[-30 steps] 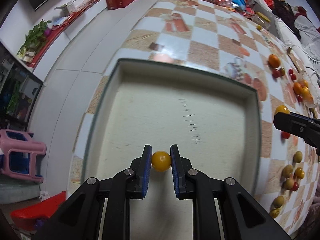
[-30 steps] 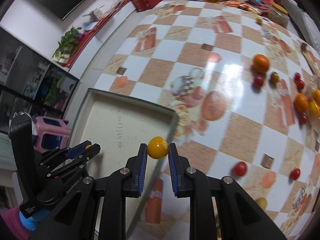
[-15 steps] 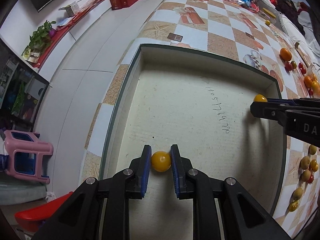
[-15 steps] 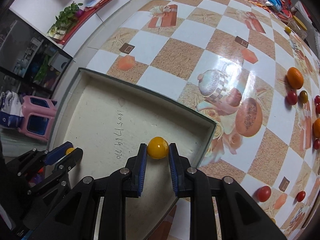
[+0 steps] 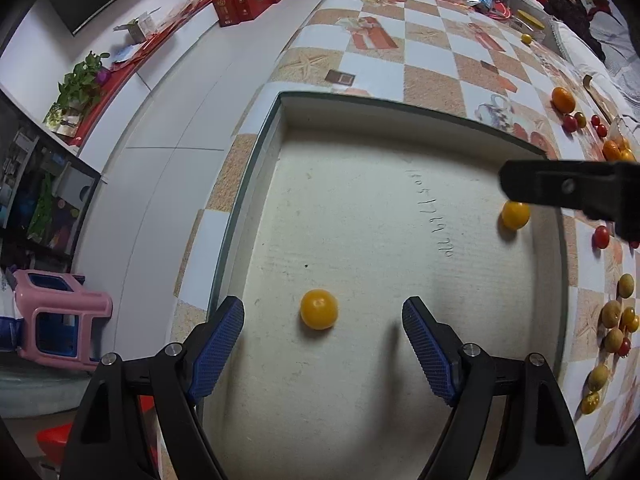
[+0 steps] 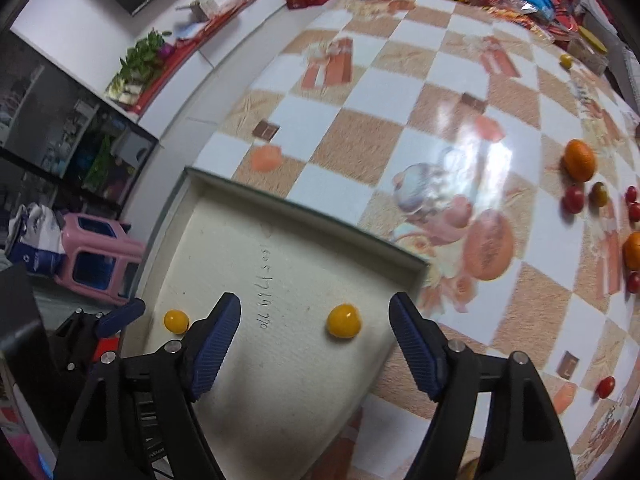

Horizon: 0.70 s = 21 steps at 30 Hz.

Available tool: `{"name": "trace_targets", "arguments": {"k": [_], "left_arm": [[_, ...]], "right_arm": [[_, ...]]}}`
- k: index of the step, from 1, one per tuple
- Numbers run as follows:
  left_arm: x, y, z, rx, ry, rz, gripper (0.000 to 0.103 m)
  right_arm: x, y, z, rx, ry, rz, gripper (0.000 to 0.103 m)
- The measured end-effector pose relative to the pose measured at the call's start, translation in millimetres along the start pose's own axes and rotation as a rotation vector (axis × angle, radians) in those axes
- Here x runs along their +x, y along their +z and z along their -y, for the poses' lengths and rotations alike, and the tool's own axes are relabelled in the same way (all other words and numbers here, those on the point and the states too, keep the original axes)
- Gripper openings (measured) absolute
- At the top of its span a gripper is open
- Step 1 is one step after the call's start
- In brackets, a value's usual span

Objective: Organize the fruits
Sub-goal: 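Move both open tools back over the fruits on the table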

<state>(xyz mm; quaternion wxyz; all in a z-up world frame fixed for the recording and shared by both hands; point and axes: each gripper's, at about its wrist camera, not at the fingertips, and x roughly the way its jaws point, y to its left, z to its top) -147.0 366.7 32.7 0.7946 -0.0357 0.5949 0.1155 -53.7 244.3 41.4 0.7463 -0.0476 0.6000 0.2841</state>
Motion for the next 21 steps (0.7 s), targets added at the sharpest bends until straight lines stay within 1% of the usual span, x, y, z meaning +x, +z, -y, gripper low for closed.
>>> {"name": "trace_targets", "arguments": {"k": [4, 10, 14, 17, 21], "left_arm": [[-12.2, 5.2, 20.8, 0.042, -0.019, 0.022, 0.083], [-29.5, 16.5, 72.0, 0.147, -0.067, 0.046, 0.083], [-39.9, 21.2, 106.6, 0.195, -0.104, 0.051, 0.083], [-47.3, 23.7, 133.2, 0.236, -0.125, 0.064, 0.083], [-50.3, 25.8, 164.8, 0.274, -0.150, 0.066, 0.083]], "right_arm": [[-23.0, -5.5, 26.6, 0.074, -0.035, 0.031, 0.080], [-52.4, -37.5, 90.2, 0.213, -0.107, 0.039, 0.080], [-67.2, -61.1, 133.2, 0.300, -0.146, 0.042, 0.080], [-80.3, -77.8, 157.3, 0.352, -0.173, 0.061, 0.080], [-90.2, -92.0, 181.9, 0.403, -0.198, 0.066, 0.080]]}}
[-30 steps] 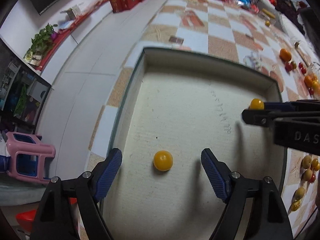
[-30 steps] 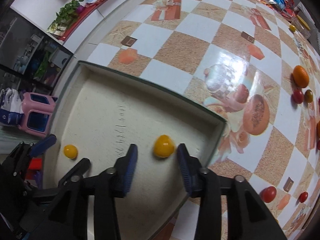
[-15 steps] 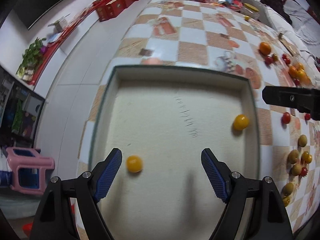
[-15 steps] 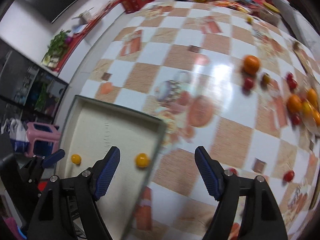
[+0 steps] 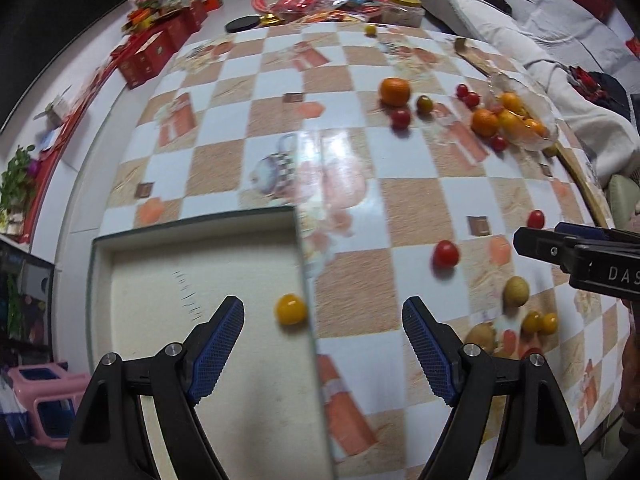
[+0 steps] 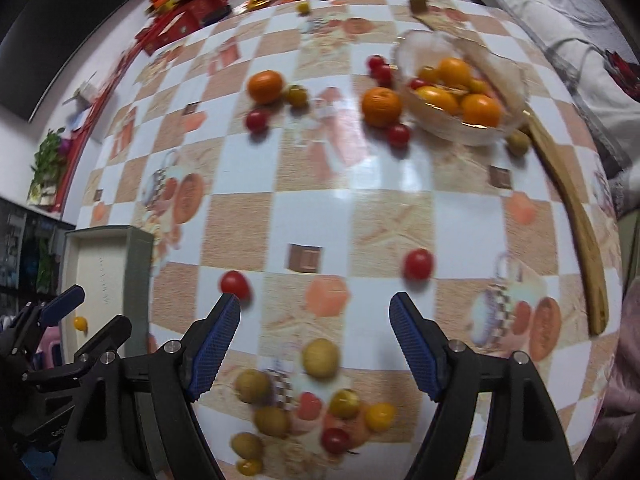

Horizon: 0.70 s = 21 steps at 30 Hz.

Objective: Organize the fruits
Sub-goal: 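Move both open tools back over the fruits on the table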

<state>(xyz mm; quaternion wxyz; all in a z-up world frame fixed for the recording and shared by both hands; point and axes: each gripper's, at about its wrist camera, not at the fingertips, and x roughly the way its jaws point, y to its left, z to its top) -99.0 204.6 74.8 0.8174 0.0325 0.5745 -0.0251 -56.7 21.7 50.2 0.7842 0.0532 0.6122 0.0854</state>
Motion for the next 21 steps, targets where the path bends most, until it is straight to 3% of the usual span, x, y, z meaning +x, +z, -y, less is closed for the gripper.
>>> {"name": "trace_targets", "arguments": {"k": [10, 21], "left_arm": [[26.9, 14.3, 47.3, 0.011, -0.037, -0.044, 0.083], [55.4, 25.8, 70.5, 0.004, -0.024, -0.074, 0.083]], "right_arm": [[2.3, -3.7, 54.6, 0.077, -0.038, -0.005, 0.086], [14.9, 3.9, 71.0, 0.095, -0.029, -0.009, 0.086]]}}
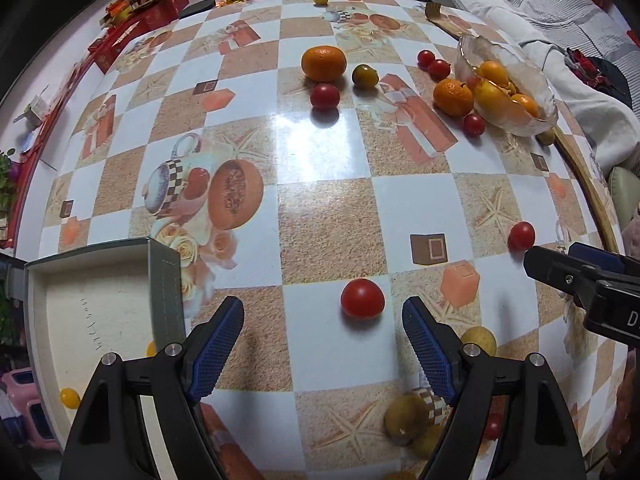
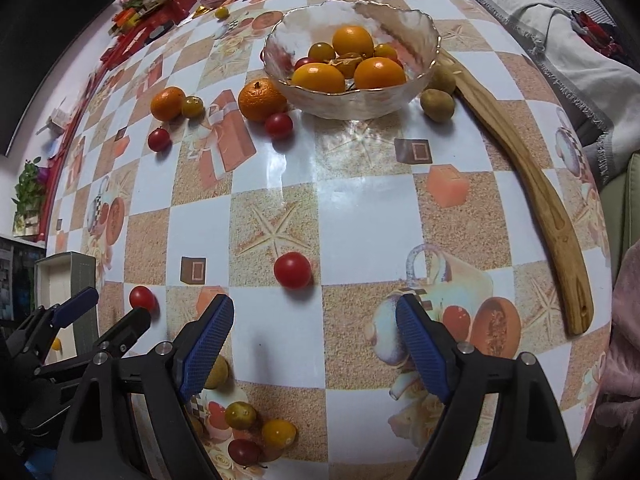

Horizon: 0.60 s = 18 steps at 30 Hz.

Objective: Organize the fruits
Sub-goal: 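Move both open tools back over the fruits on the table, then close the left tool on a red cherry tomato while the right tool grasps another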

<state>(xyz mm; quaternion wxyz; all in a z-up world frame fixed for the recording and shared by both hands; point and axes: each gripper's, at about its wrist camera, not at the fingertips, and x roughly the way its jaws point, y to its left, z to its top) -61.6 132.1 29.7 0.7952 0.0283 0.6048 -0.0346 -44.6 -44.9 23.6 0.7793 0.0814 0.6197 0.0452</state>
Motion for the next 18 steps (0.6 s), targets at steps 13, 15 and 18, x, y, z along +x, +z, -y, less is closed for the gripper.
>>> {"name": "trace_targets", "arguments": {"k": [13, 15, 18], "left_arm": [[20.3, 5.5, 8.0, 0.003, 0.030, -0.014, 0.083], [20.2, 6.0, 9.6, 0.004, 0.031, -0.007, 0.082], [20.3, 5.4, 9.9, -0.003, 0.027, -0.006, 0.082]], "right_arm": [[13.7, 10.4, -7.9, -0.050, -0.002, -0.006, 0.086], [15.9, 11.5, -12.9, -0.072, -0.014, -0.003, 0.084], [19.5, 12.7, -19.1, -0.093, -0.034, -0.001, 0.074]]}}
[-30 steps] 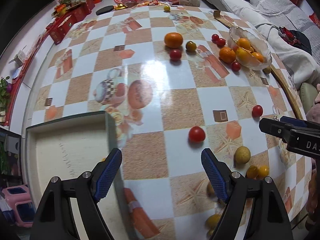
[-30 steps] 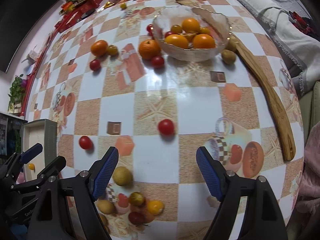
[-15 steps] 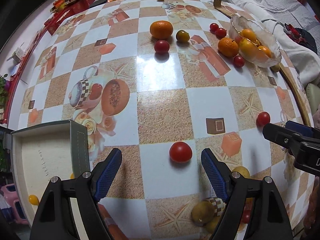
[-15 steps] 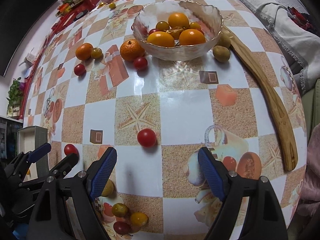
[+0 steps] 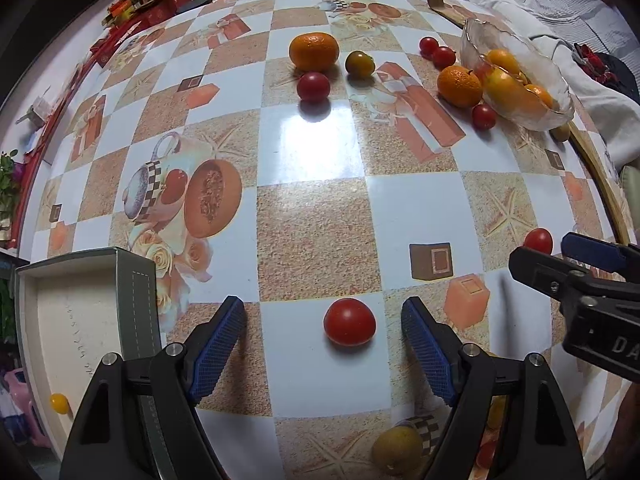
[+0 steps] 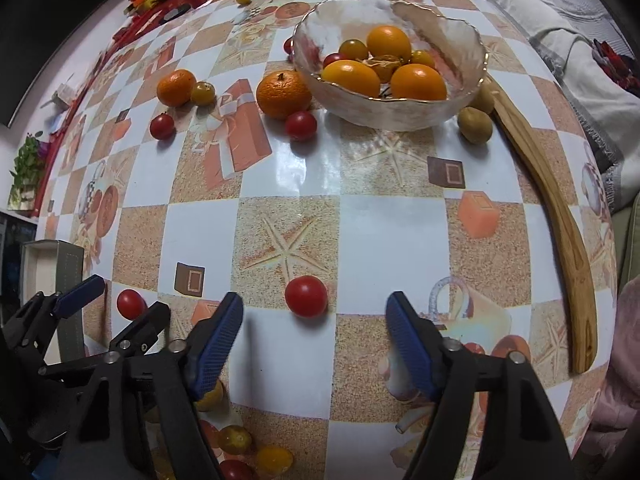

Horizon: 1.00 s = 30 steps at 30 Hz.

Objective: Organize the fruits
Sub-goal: 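Close the left tool on a red cherry tomato while the right tool grasps another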

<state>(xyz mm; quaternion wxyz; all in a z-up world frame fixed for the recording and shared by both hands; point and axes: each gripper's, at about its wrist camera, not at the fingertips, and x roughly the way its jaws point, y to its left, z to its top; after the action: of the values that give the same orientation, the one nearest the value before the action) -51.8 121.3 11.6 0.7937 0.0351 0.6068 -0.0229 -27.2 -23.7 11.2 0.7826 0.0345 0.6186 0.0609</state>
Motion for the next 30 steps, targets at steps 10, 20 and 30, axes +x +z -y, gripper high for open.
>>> {"name": "trace_targets", "arguments": {"k": [10, 20, 30], "left_arm": [[-4.7, -2.7, 5.5, 0.000, -0.023, 0.009, 0.060], [-11.8, -5.2, -9.0, -0.044, -0.071, 0.017, 0.024], [-35.3, -14.9, -23.3, -0.059, -0.115, 0.054, 0.024]], "right_arm": [[1.6, -0.8, -14.5, -0.063, -0.070, 0.016, 0.054], [-7.2, -5.9, 2.3, 0.004, -0.004, 0.037, 0.022], [-26.6, -14.5, 12.3, 0.041, 0.049, 0.043, 0.022]]}}
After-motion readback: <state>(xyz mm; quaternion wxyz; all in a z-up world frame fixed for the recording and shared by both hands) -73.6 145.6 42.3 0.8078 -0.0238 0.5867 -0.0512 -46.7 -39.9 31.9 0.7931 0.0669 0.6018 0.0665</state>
